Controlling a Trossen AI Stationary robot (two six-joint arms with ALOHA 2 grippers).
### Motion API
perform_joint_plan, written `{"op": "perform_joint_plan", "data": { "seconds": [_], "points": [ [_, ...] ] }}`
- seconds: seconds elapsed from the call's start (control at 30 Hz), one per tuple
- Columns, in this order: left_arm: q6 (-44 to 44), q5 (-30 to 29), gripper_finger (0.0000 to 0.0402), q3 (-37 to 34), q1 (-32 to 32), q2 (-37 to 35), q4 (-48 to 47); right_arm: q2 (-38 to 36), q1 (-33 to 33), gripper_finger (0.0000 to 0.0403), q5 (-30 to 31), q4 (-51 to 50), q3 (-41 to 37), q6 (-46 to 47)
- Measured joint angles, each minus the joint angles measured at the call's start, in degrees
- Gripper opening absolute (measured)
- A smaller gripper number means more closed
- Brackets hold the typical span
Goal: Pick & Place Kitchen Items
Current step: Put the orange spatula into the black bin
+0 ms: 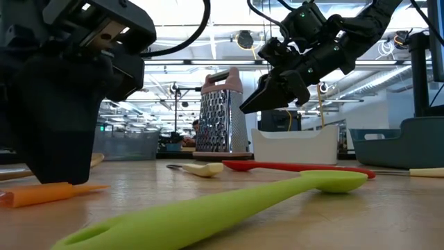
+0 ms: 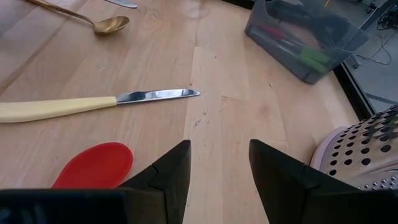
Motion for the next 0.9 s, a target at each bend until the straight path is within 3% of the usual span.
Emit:
{"op": "perform_joint_plan", "data": {
  "seconds": [0.23,0.6,0.9],
  "points": [
    [-0.05,-0.30,0.0009,-0.10,1.02,0.18,0.12,0.00,0.01,0.0155,0.02,-0.19,0.00,0.00],
    [2.98,0.18,0.0005,-0.41,2.23,-2.87,-0.69,0.00,0.00,0.0155,0.04,-0.19,0.00,0.00],
    [6.95,-8.51,0.0002,-0.46,4.71,-10.74,-7.29,0.00,0.00,0.0155,0.04,-0.10,0.00,0.00]
  ]
}}
